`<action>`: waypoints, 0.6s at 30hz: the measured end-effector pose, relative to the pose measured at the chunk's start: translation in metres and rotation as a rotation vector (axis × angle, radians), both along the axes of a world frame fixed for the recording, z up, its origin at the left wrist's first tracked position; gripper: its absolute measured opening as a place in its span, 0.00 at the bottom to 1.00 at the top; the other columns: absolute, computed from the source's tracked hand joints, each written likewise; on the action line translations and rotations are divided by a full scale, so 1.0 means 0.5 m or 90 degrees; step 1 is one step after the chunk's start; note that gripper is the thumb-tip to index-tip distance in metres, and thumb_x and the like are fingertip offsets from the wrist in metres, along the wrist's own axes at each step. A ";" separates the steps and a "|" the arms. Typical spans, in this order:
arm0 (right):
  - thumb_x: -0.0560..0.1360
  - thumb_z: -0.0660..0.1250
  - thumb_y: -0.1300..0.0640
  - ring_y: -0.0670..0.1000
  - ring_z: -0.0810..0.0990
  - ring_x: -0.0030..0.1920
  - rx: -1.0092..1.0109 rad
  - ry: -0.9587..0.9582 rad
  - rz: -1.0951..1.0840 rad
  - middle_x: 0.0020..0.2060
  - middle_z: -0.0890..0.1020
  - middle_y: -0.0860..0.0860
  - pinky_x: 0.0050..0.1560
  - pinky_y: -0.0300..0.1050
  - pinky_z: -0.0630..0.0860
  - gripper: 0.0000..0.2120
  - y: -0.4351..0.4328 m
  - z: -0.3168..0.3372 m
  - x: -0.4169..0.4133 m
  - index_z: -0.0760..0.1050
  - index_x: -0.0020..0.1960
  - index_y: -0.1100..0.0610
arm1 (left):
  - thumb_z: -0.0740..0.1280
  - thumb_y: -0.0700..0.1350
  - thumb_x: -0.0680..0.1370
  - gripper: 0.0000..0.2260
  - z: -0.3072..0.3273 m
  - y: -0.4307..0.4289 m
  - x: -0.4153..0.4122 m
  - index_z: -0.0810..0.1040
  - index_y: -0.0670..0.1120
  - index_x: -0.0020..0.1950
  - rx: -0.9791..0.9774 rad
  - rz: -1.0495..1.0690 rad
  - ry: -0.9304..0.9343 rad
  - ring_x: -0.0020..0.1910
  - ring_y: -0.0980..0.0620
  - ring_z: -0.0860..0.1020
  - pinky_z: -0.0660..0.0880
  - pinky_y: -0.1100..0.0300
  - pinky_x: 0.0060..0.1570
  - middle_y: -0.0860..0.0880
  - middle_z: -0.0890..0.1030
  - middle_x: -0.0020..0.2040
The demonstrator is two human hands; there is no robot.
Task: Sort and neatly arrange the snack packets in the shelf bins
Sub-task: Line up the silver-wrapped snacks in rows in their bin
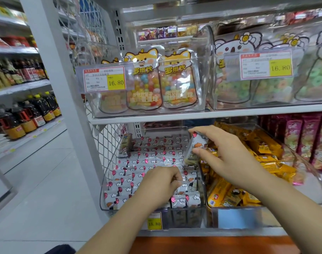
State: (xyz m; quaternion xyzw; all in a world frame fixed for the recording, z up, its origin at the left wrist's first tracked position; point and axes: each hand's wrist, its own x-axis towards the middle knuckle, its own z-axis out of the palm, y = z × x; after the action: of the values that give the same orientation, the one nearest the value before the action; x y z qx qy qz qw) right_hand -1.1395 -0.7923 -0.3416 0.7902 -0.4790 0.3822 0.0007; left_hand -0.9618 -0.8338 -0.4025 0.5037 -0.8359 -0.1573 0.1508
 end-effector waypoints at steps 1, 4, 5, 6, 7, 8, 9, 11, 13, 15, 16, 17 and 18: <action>0.76 0.65 0.51 0.40 0.71 0.59 0.008 0.007 -0.006 0.59 0.75 0.42 0.58 0.27 0.64 0.20 0.000 -0.001 -0.001 0.68 0.67 0.47 | 0.64 0.46 0.79 0.03 -0.003 0.002 0.003 0.75 0.52 0.45 -0.013 -0.003 -0.004 0.41 0.51 0.77 0.74 0.57 0.48 0.56 0.75 0.35; 0.75 0.66 0.48 0.42 0.77 0.43 0.077 0.036 -0.024 0.50 0.80 0.46 0.45 0.42 0.74 0.18 0.003 -0.005 0.006 0.64 0.62 0.44 | 0.62 0.46 0.80 0.03 -0.006 0.010 0.001 0.74 0.52 0.47 -0.077 -0.012 -0.037 0.44 0.49 0.78 0.71 0.58 0.46 0.54 0.77 0.37; 0.74 0.67 0.48 0.43 0.76 0.38 0.098 0.059 -0.024 0.44 0.80 0.46 0.40 0.44 0.73 0.17 0.004 -0.009 0.011 0.63 0.59 0.44 | 0.62 0.46 0.80 0.03 -0.006 0.012 0.000 0.73 0.52 0.47 -0.089 -0.011 -0.038 0.44 0.49 0.77 0.70 0.58 0.45 0.53 0.78 0.38; 0.74 0.66 0.47 0.44 0.75 0.37 0.113 0.092 -0.025 0.42 0.79 0.46 0.38 0.44 0.71 0.16 0.005 -0.014 0.016 0.62 0.57 0.44 | 0.62 0.46 0.80 0.03 -0.007 0.012 0.000 0.73 0.52 0.47 -0.092 -0.010 -0.036 0.44 0.48 0.77 0.69 0.59 0.45 0.53 0.77 0.37; 0.74 0.66 0.47 0.45 0.74 0.39 0.124 0.129 -0.033 0.42 0.78 0.44 0.37 0.44 0.68 0.16 0.005 -0.021 0.019 0.63 0.57 0.45 | 0.62 0.46 0.80 0.03 -0.008 0.012 0.001 0.73 0.52 0.47 -0.090 -0.009 -0.033 0.44 0.48 0.77 0.68 0.59 0.44 0.53 0.77 0.37; 0.74 0.66 0.46 0.47 0.74 0.43 0.129 0.170 -0.049 0.44 0.77 0.44 0.39 0.43 0.64 0.16 0.003 -0.029 0.021 0.64 0.58 0.47 | 0.62 0.46 0.80 0.03 -0.008 0.011 0.001 0.73 0.52 0.47 -0.083 -0.006 -0.028 0.44 0.48 0.77 0.67 0.59 0.43 0.54 0.75 0.36; 0.74 0.66 0.44 0.49 0.74 0.47 0.133 0.213 -0.067 0.46 0.77 0.45 0.41 0.42 0.62 0.17 0.000 -0.035 0.021 0.65 0.58 0.48 | 0.62 0.46 0.80 0.03 -0.009 0.011 0.001 0.73 0.52 0.47 -0.076 -0.003 -0.023 0.44 0.49 0.77 0.65 0.59 0.42 0.55 0.74 0.35; 0.73 0.66 0.42 0.51 0.73 0.54 0.141 0.276 -0.098 0.50 0.77 0.48 0.47 0.42 0.61 0.17 -0.008 -0.041 0.016 0.68 0.57 0.49 | 0.62 0.46 0.80 0.03 -0.010 0.011 0.000 0.74 0.52 0.48 -0.070 0.001 -0.010 0.43 0.49 0.77 0.66 0.59 0.42 0.55 0.75 0.36; 0.73 0.65 0.40 0.50 0.69 0.59 0.145 0.299 -0.108 0.54 0.77 0.46 0.56 0.44 0.62 0.18 -0.013 -0.038 0.011 0.71 0.57 0.49 | 0.62 0.47 0.80 0.03 -0.011 0.013 0.000 0.75 0.51 0.49 -0.079 0.007 0.000 0.43 0.50 0.77 0.69 0.59 0.43 0.53 0.79 0.40; 0.74 0.64 0.40 0.49 0.66 0.62 0.130 0.305 -0.108 0.58 0.76 0.44 0.64 0.44 0.59 0.20 -0.013 -0.033 0.009 0.73 0.62 0.47 | 0.63 0.47 0.80 0.03 -0.012 0.014 -0.001 0.76 0.51 0.50 -0.092 0.013 0.007 0.43 0.50 0.77 0.71 0.59 0.43 0.52 0.81 0.42; 0.74 0.64 0.41 0.49 0.65 0.63 0.120 0.299 -0.113 0.59 0.76 0.44 0.66 0.44 0.57 0.20 -0.011 -0.031 0.010 0.72 0.63 0.46 | 0.63 0.47 0.79 0.03 -0.014 0.014 -0.001 0.76 0.51 0.50 -0.098 0.014 0.010 0.42 0.51 0.77 0.71 0.58 0.43 0.51 0.81 0.42; 0.74 0.64 0.41 0.49 0.64 0.64 0.116 0.290 -0.126 0.59 0.75 0.44 0.67 0.44 0.56 0.19 -0.009 -0.029 0.012 0.72 0.64 0.45 | 0.63 0.46 0.79 0.04 -0.015 0.015 -0.001 0.77 0.50 0.50 -0.102 0.016 0.012 0.42 0.51 0.77 0.72 0.58 0.43 0.51 0.81 0.42; 0.74 0.64 0.42 0.49 0.63 0.65 0.118 0.287 -0.140 0.59 0.75 0.46 0.68 0.44 0.54 0.18 -0.009 -0.031 0.015 0.72 0.63 0.44 | 0.63 0.46 0.79 0.04 -0.016 0.016 -0.001 0.77 0.50 0.50 -0.104 0.017 0.014 0.42 0.51 0.77 0.72 0.58 0.43 0.51 0.81 0.42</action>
State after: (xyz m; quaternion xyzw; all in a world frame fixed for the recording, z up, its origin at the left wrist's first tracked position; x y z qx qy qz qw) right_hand -1.1322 -0.7968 -0.3572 0.7954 -0.5826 0.1488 0.0759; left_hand -0.9626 -0.8258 -0.4105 0.4994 -0.8374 -0.0916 0.2026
